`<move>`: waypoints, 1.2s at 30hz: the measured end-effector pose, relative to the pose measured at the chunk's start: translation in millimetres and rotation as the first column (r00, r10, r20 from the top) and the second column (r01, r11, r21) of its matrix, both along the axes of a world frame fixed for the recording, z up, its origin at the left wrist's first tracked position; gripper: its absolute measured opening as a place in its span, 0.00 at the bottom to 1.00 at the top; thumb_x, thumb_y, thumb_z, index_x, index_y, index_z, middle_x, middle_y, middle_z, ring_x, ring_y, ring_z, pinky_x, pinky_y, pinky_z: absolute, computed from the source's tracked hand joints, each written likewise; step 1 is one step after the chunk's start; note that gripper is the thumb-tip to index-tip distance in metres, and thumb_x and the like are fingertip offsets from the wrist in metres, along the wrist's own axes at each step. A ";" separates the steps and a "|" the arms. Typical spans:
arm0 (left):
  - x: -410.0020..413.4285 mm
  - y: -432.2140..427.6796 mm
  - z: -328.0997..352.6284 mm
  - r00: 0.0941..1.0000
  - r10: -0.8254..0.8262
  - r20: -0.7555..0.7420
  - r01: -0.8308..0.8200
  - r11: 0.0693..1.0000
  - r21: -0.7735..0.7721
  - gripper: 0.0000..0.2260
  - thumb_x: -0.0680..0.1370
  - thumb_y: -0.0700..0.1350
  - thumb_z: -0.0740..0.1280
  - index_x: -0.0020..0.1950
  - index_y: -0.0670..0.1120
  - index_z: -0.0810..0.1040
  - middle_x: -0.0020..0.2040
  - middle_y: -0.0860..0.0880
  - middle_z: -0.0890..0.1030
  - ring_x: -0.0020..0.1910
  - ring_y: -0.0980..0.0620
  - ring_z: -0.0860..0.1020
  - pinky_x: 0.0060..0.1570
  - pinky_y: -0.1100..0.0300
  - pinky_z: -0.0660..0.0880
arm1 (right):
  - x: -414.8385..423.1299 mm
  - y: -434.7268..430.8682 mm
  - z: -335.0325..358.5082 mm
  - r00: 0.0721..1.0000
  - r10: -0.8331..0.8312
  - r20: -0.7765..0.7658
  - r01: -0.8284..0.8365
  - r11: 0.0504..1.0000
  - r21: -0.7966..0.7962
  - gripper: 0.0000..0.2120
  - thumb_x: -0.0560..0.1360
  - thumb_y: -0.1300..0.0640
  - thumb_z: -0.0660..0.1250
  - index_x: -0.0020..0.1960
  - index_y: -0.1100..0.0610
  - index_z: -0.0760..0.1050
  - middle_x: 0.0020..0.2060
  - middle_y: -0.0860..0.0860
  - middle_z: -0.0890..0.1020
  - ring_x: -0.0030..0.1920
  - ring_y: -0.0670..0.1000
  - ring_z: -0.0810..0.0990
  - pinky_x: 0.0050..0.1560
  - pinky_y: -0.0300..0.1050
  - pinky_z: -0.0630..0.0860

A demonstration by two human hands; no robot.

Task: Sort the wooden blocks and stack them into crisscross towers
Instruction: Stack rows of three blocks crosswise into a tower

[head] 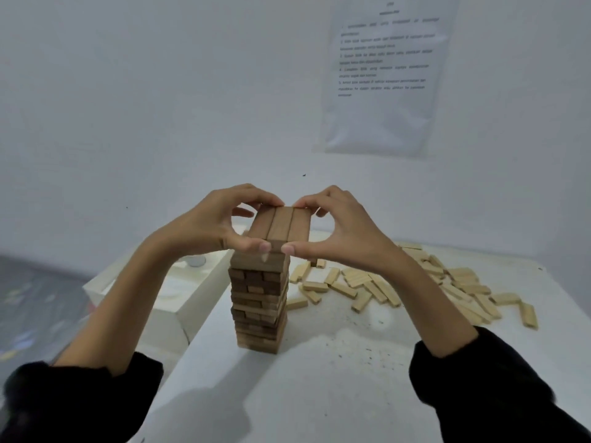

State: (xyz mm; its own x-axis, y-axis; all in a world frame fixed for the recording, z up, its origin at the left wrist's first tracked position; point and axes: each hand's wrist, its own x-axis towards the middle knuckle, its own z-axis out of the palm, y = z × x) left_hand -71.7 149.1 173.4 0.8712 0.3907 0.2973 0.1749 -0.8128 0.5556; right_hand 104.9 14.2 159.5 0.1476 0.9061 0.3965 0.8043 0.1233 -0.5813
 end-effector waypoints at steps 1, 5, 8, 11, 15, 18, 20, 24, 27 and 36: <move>-3.8 4.7 -2.4 1.000 0.003 -0.004 -0.003 1.000 -0.013 0.32 0.59 0.69 0.72 0.60 0.59 0.75 0.57 0.56 0.77 0.60 0.56 0.75 0.60 0.60 0.74 | -3.1 5.4 -2.2 1.000 0.001 -0.001 -0.001 1.000 -0.012 0.27 0.63 0.40 0.75 0.59 0.45 0.73 0.51 0.45 0.72 0.55 0.45 0.69 0.62 0.52 0.67; -12.3 17.8 -12.3 1.000 0.000 -0.027 -0.001 0.999 -0.050 0.31 0.59 0.68 0.73 0.59 0.58 0.76 0.56 0.57 0.77 0.60 0.55 0.75 0.60 0.61 0.73 | -12.9 18.3 -13.1 1.000 -0.010 -0.014 0.010 0.999 -0.049 0.29 0.62 0.39 0.75 0.60 0.45 0.73 0.52 0.45 0.72 0.56 0.46 0.69 0.61 0.52 0.68; -14.9 23.4 -19.4 0.999 -0.011 -0.053 0.007 0.997 -0.071 0.28 0.60 0.62 0.75 0.59 0.61 0.76 0.56 0.58 0.77 0.61 0.56 0.74 0.60 0.62 0.73 | -16.6 22.3 -22.0 1.000 -0.024 -0.016 0.023 0.998 -0.064 0.29 0.62 0.39 0.75 0.60 0.45 0.73 0.52 0.45 0.71 0.56 0.45 0.68 0.60 0.51 0.69; -16.2 26.8 -24.1 0.998 -0.017 -0.064 0.012 0.997 -0.082 0.27 0.62 0.59 0.74 0.60 0.60 0.75 0.57 0.57 0.77 0.61 0.55 0.74 0.61 0.60 0.73 | -17.4 23.7 -26.4 0.999 -0.034 0.004 0.035 0.997 -0.075 0.30 0.62 0.39 0.74 0.61 0.45 0.73 0.52 0.44 0.71 0.57 0.44 0.68 0.61 0.47 0.66; -17.0 27.3 -27.9 0.998 -0.015 -0.060 0.009 0.996 -0.088 0.30 0.61 0.64 0.74 0.61 0.57 0.76 0.57 0.57 0.77 0.62 0.53 0.74 0.61 0.58 0.73 | -17.7 24.9 -28.3 0.999 -0.034 0.011 0.035 0.996 -0.087 0.30 0.63 0.39 0.74 0.61 0.45 0.72 0.53 0.45 0.71 0.57 0.45 0.68 0.60 0.46 0.65; -17.8 26.9 -28.5 0.998 -0.011 -0.056 0.006 0.995 -0.095 0.33 0.60 0.69 0.72 0.61 0.57 0.76 0.57 0.57 0.77 0.62 0.54 0.74 0.61 0.57 0.73 | -17.8 24.6 -28.9 1.000 -0.028 -0.004 0.028 0.996 -0.086 0.29 0.63 0.39 0.74 0.61 0.44 0.72 0.53 0.45 0.71 0.57 0.45 0.68 0.60 0.46 0.65; -18.4 26.3 -28.1 0.998 -0.005 -0.061 0.000 0.996 -0.089 0.33 0.60 0.69 0.72 0.62 0.57 0.75 0.58 0.57 0.77 0.62 0.54 0.73 0.62 0.55 0.72 | -17.5 24.4 -29.1 1.000 -0.028 -0.003 0.028 0.996 -0.085 0.30 0.63 0.39 0.74 0.62 0.44 0.71 0.54 0.45 0.71 0.57 0.45 0.68 0.61 0.47 0.65; -20.7 21.6 -26.0 0.999 0.017 -0.032 -0.019 0.997 -0.075 0.35 0.59 0.71 0.71 0.63 0.61 0.74 0.59 0.60 0.75 0.63 0.57 0.73 0.60 0.59 0.71 | -16.8 22.0 -28.8 1.000 -0.019 -0.011 0.018 0.996 -0.083 0.35 0.62 0.37 0.73 0.67 0.44 0.69 0.57 0.44 0.71 0.59 0.44 0.67 0.62 0.47 0.65; -21.4 13.2 -20.5 0.999 0.039 0.007 -0.039 0.998 -0.045 0.33 0.60 0.72 0.69 0.63 0.61 0.73 0.59 0.61 0.75 0.62 0.59 0.73 0.58 0.64 0.71 | -9.7 13.9 -26.5 0.995 0.012 -0.099 -0.020 0.997 -0.077 0.38 0.60 0.32 0.71 0.67 0.42 0.68 0.56 0.40 0.71 0.58 0.40 0.69 0.56 0.39 0.67; 12.3 -38.1 4.9 0.960 0.163 0.228 -0.174 0.984 0.031 0.14 0.73 0.55 0.71 0.57 0.55 0.77 0.55 0.59 0.79 0.56 0.62 0.75 0.54 0.64 0.74 | 30.9 -40.6 -19.8 0.971 -0.069 -0.227 0.083 0.995 0.054 0.24 0.65 0.38 0.66 0.60 0.42 0.74 0.55 0.41 0.76 0.57 0.39 0.73 0.56 0.36 0.68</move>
